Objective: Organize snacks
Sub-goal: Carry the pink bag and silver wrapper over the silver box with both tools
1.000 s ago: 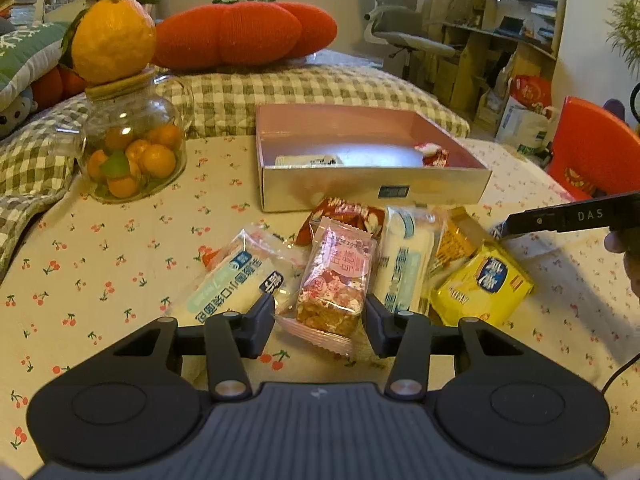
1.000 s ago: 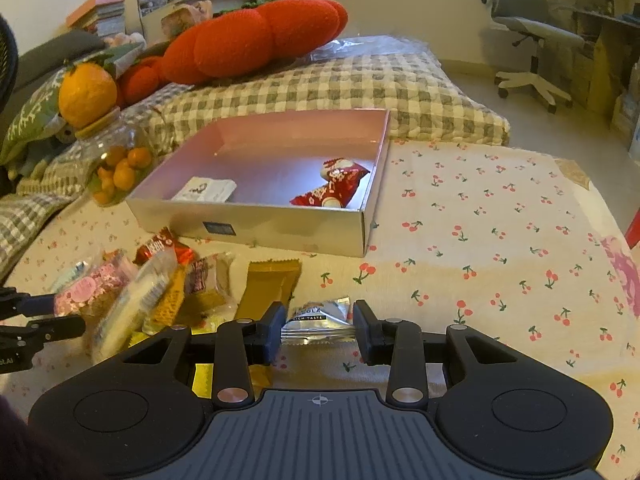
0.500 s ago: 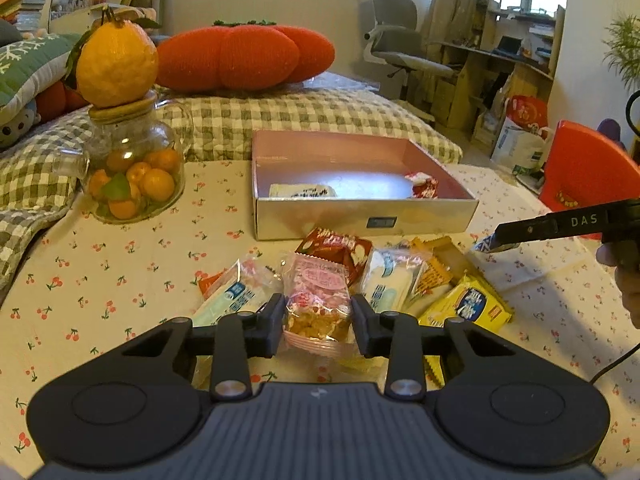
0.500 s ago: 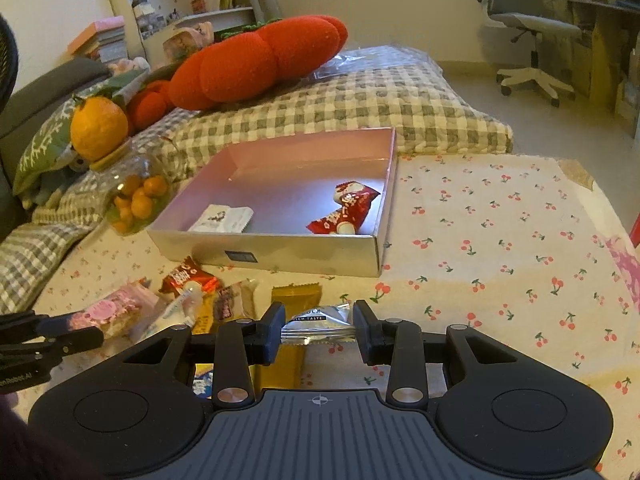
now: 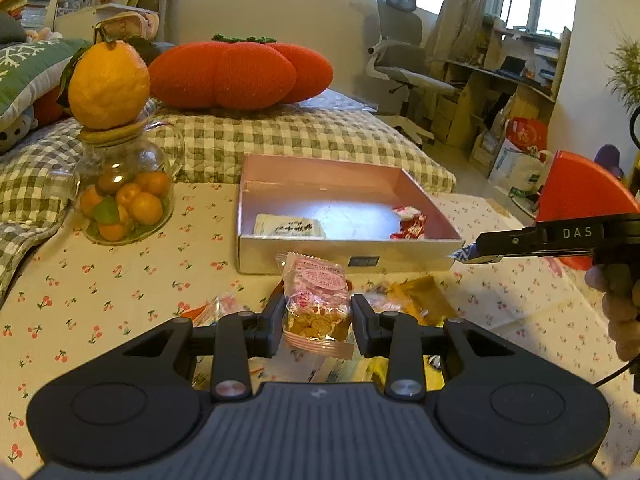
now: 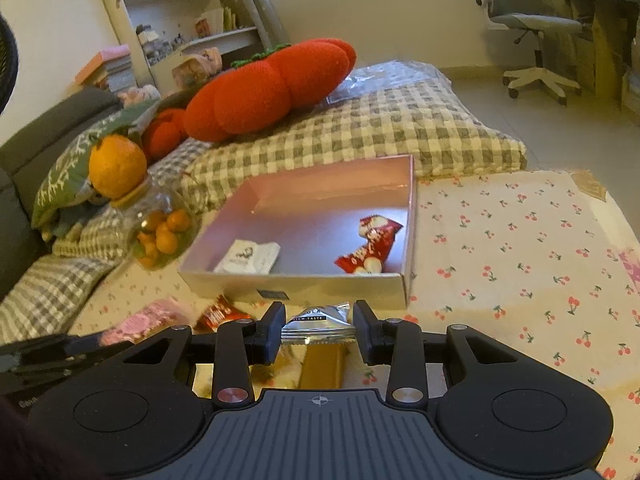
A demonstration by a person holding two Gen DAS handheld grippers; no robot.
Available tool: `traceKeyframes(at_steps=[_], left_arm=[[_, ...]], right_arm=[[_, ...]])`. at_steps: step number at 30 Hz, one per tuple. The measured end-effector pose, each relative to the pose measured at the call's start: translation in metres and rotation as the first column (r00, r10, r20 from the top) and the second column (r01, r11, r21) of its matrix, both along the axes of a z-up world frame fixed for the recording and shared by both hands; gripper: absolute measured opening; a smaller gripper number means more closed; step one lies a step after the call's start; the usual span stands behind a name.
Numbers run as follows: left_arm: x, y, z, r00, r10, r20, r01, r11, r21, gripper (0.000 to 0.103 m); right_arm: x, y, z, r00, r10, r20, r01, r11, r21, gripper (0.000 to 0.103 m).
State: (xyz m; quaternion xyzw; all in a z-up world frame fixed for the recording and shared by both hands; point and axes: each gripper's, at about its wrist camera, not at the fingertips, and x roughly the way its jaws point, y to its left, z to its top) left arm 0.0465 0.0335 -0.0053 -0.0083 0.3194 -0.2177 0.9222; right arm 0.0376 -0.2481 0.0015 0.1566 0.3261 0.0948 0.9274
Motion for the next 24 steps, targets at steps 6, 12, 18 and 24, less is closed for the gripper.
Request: traceKeyframes(at_steps=[6, 12, 18, 24], left_arm=[[0.013, -0.012, 0.007, 1.000, 0.020, -0.016, -0.020, 1.000, -0.006, 0.032], [0.031, -0.027, 0.011, 0.999, 0.042, -0.022, -0.042, 0.999, -0.018, 0.032], [0.045, -0.044, 0.011, 0.998, 0.057, -0.021, -0.057, 0.998, -0.026, 0.032], [0.060, -0.064, 0.004, 0.998, 0.055, -0.006, -0.055, 0.998, -0.005, 0.032]], right_arm=[[0.011, -0.004, 0.007, 0.999, -0.033, 0.006, 0.033, 0.999, 0.043, 0.035], [0.024, -0.008, 0.010, 0.997, -0.074, 0.000, 0.074, 0.993, 0.090, 0.035], [0.040, -0.010, 0.006, 0.993, -0.115, -0.018, 0.117, 0.985, 0.128, 0.035], [0.058, -0.010, -0.006, 0.990, -0.139, -0.036, 0.143, 0.973, 0.180, 0.035]])
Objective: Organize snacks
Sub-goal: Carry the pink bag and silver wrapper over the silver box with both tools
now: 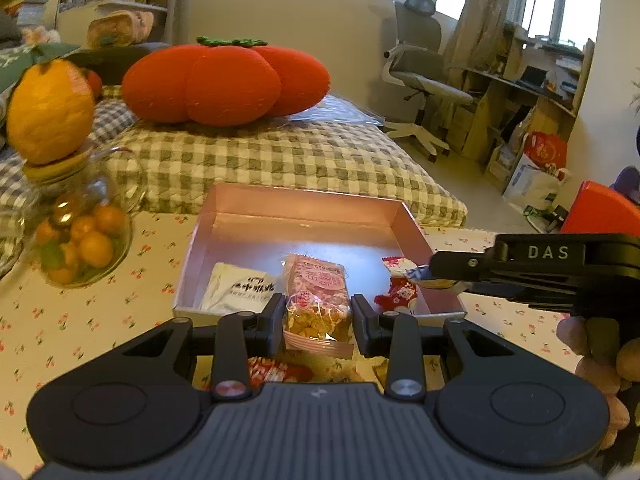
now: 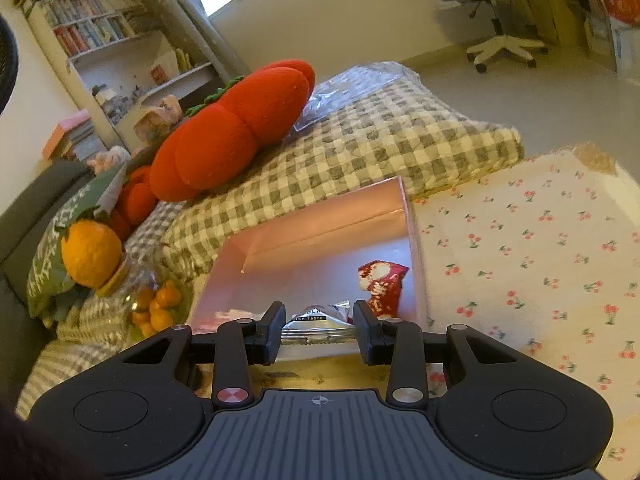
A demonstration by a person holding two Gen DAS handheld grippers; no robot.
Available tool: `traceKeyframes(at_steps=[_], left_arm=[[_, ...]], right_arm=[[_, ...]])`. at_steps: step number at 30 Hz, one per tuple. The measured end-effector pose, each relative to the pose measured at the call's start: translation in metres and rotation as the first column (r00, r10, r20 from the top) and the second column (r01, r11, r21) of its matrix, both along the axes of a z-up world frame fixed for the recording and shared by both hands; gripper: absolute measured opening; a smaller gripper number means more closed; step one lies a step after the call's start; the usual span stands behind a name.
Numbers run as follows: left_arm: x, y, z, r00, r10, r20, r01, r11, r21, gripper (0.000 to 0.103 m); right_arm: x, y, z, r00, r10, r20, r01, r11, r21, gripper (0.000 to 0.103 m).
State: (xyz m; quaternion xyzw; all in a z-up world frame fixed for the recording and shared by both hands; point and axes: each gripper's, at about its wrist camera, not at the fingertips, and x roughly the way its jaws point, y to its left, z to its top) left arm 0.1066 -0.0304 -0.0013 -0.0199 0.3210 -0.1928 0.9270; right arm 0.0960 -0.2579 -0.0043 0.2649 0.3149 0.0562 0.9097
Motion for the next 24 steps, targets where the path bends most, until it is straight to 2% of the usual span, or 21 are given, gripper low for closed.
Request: traceKeyframes(at_steps=[11, 24], left_arm=[[0.027, -0.019, -0.018, 0.999, 0.032, 0.024, -0.033, 0.999, 0.031, 0.032], [0.035, -0.031, -0.032, 0.999, 0.017, 0.029, -0.020, 0.996, 0.086, 0.033]], right_arm=[[0.025, 0.006, -0.028, 0.998, -0.031, -0.060, 0.032, 0.999, 0.025, 0.035], [0.030, -0.002, -0.037, 0.995, -0.052, -0.082, 0.055, 0.998, 0.031, 0.036]])
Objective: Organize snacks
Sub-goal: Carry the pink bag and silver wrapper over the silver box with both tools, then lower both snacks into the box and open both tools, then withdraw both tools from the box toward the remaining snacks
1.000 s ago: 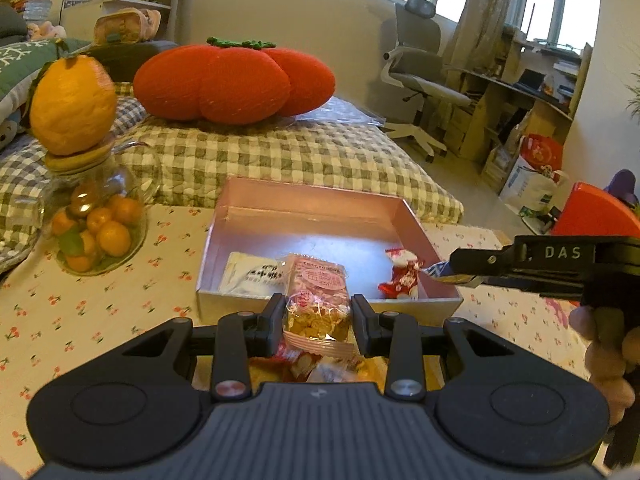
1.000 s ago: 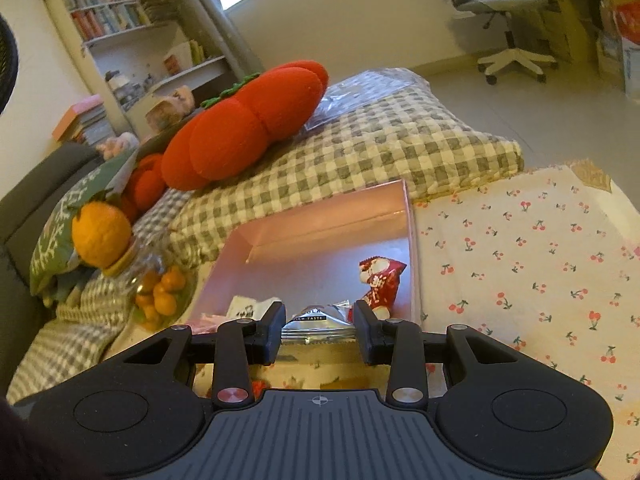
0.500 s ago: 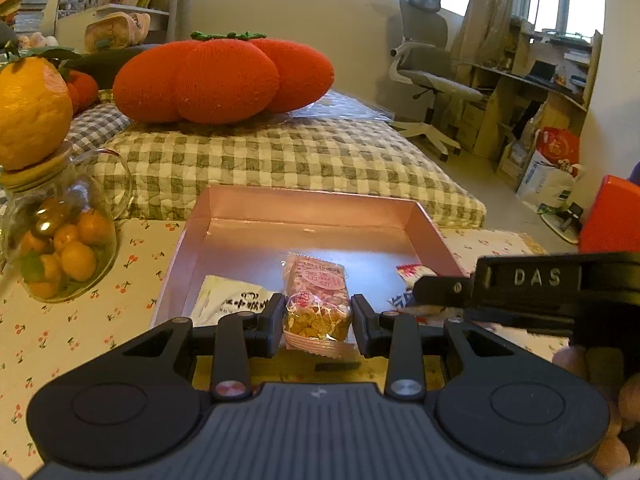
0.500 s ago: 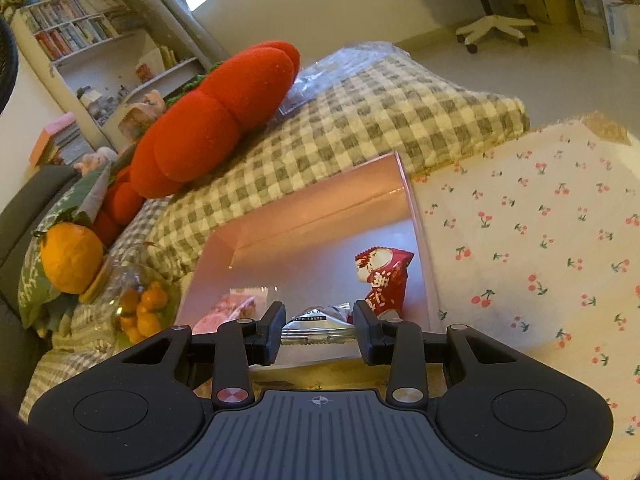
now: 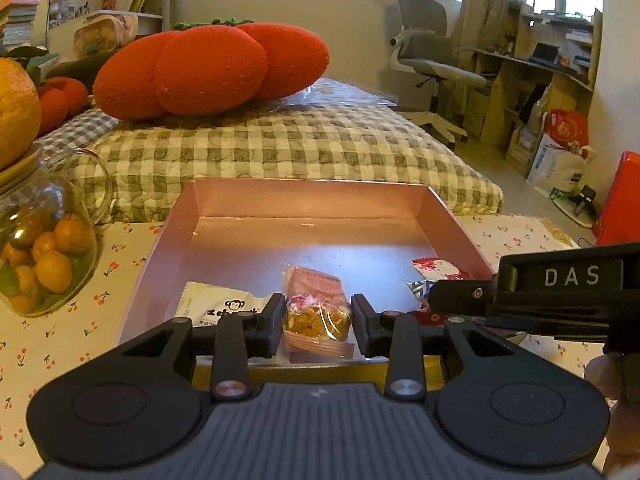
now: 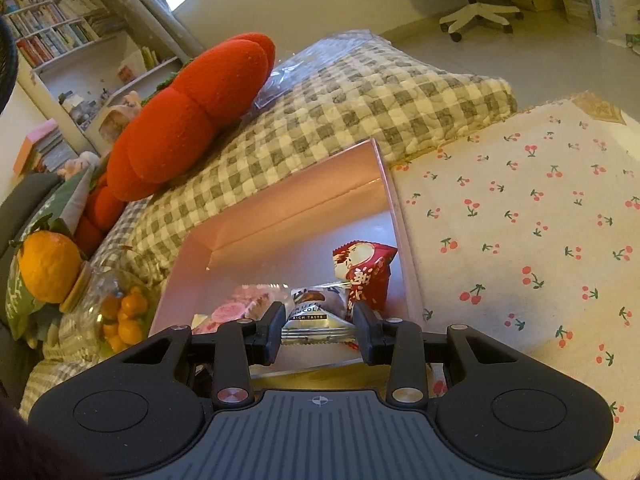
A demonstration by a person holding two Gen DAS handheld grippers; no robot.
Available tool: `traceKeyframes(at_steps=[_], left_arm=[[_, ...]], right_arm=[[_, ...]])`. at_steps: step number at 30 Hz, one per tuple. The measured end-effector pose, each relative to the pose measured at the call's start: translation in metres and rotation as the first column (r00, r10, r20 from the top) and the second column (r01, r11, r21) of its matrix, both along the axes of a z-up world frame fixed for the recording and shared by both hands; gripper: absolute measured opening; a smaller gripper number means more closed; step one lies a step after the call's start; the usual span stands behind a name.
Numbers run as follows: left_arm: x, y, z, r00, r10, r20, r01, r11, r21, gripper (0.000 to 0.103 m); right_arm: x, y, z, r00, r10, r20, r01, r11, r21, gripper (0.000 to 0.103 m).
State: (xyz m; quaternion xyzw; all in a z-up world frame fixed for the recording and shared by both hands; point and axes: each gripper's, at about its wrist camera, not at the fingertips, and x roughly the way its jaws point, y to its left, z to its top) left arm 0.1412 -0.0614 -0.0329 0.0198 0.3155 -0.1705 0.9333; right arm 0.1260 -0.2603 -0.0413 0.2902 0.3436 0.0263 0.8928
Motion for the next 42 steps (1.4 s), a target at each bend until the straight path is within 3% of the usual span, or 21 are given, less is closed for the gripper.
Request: traceKeyframes(at_steps=[10, 21, 42], left_arm=[[0.001, 0.000, -0.001, 1.000, 0.010, -0.007, -0.009, 1.000, 0.012, 0.049], [-0.004, 0.005, 0.008, 1.000, 0.004, -0.013, -0.004, 1.000, 0.008, 0.066], [-0.033, 0.036, 0.027, 0.999, 0.009, -0.044, -0.009, 1.000, 0.008, 0.097]], right_arm=[[0.000, -0.005, -0.001, 1.000, -0.004, -0.017, 0.004, 0.999, 0.040, 0.049], [-0.006, -0.005, 0.011, 1.000, 0.002, -0.007, -0.002, 1.000, 0.024, 0.062], [-0.040, -0.004, 0.026, 0.995, 0.090, -0.045, -0.093, 0.993, -0.076, 0.080]])
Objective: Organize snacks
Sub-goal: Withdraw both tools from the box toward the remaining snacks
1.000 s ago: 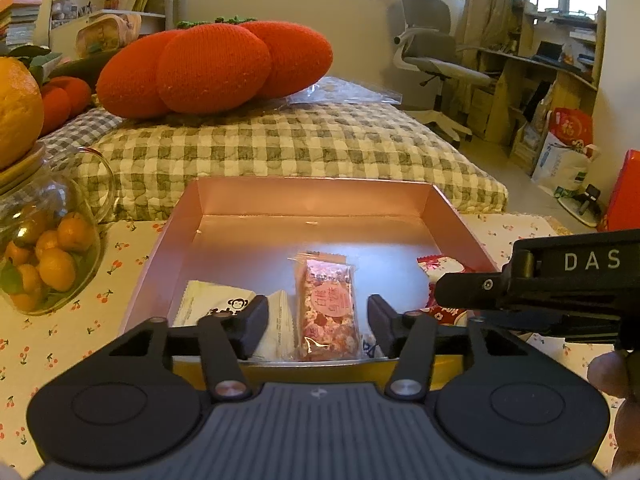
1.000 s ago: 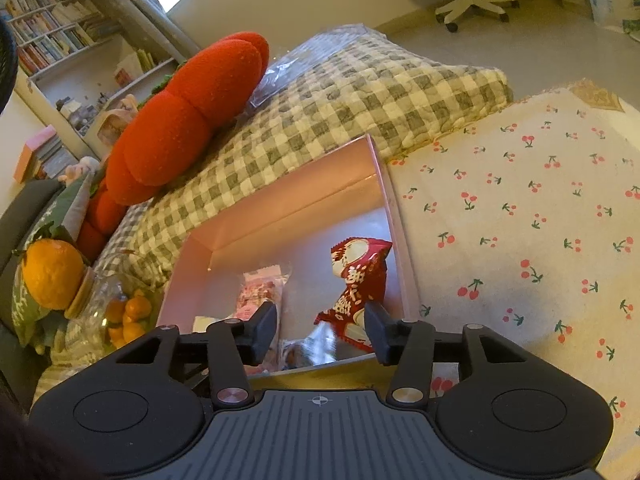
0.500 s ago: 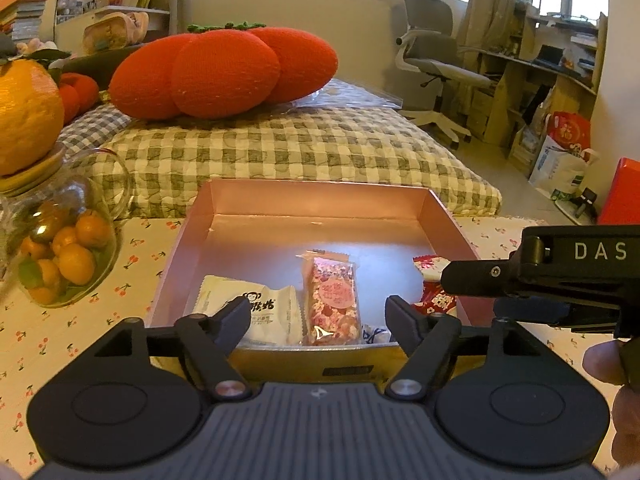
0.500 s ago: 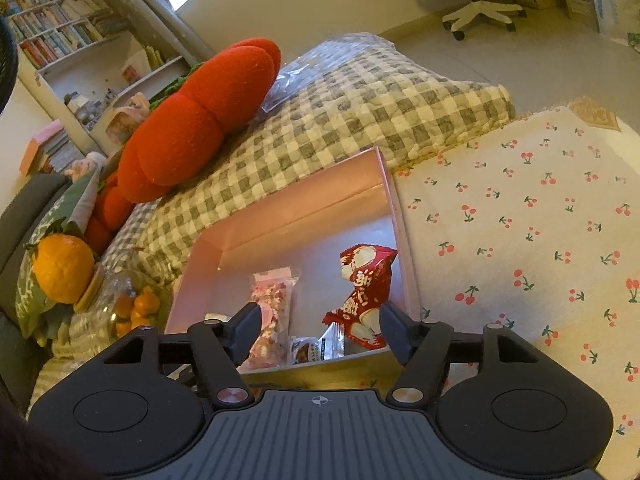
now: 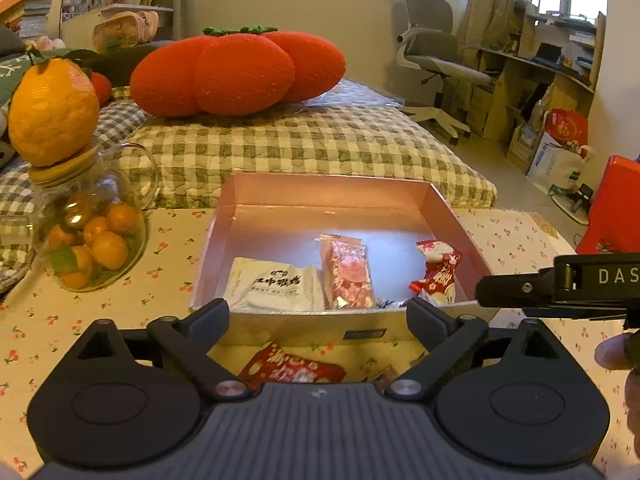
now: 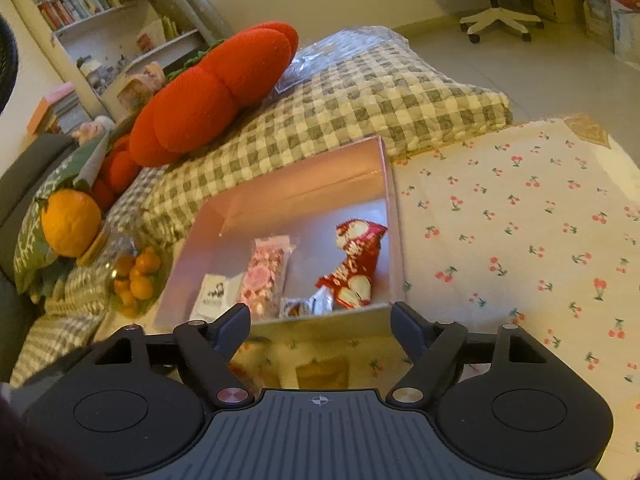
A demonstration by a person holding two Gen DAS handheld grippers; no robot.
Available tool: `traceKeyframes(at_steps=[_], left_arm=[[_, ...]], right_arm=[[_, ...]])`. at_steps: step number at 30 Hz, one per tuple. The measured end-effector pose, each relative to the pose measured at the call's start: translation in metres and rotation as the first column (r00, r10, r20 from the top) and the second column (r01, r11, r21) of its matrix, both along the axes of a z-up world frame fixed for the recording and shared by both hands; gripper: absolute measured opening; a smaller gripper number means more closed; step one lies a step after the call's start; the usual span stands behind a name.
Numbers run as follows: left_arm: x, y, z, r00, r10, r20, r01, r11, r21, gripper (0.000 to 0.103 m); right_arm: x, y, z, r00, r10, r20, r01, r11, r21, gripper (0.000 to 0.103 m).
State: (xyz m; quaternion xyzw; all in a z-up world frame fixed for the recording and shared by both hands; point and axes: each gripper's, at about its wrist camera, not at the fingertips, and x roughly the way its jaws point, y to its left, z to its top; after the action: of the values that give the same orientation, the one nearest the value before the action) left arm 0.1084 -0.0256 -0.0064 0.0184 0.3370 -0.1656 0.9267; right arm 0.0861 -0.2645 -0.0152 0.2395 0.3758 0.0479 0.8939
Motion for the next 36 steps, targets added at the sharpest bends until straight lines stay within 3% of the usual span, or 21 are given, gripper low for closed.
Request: traceKeyframes(at_steps=[16, 24, 36], left_arm=[[-0.025, 0.042, -0.012, 0.999, 0.003, -0.051, -0.002, 1.000, 0.028, 0.102], [-0.037, 0.061, -0.022, 0.997, 0.004, -0.081, -0.001, 0.999, 0.035, 0.102], [-0.052, 0.061, -0.040, 0.990, -0.097, -0.105, 0.097, 0.995, 0.000, 0.099]], right_arm=[[-0.032, 0.000, -0.011, 0.996, 0.082, -0.038, -0.086, 0.991, -0.107, 0.084], [-0.047, 0.012, -0.016, 0.984, 0.176, -0.026, -0.178, 0.968, -0.174, 0.085], [-0.060, 0.024, -0.024, 0.952, 0.306, -0.025, -0.303, 0.922, -0.242, 0.085]])
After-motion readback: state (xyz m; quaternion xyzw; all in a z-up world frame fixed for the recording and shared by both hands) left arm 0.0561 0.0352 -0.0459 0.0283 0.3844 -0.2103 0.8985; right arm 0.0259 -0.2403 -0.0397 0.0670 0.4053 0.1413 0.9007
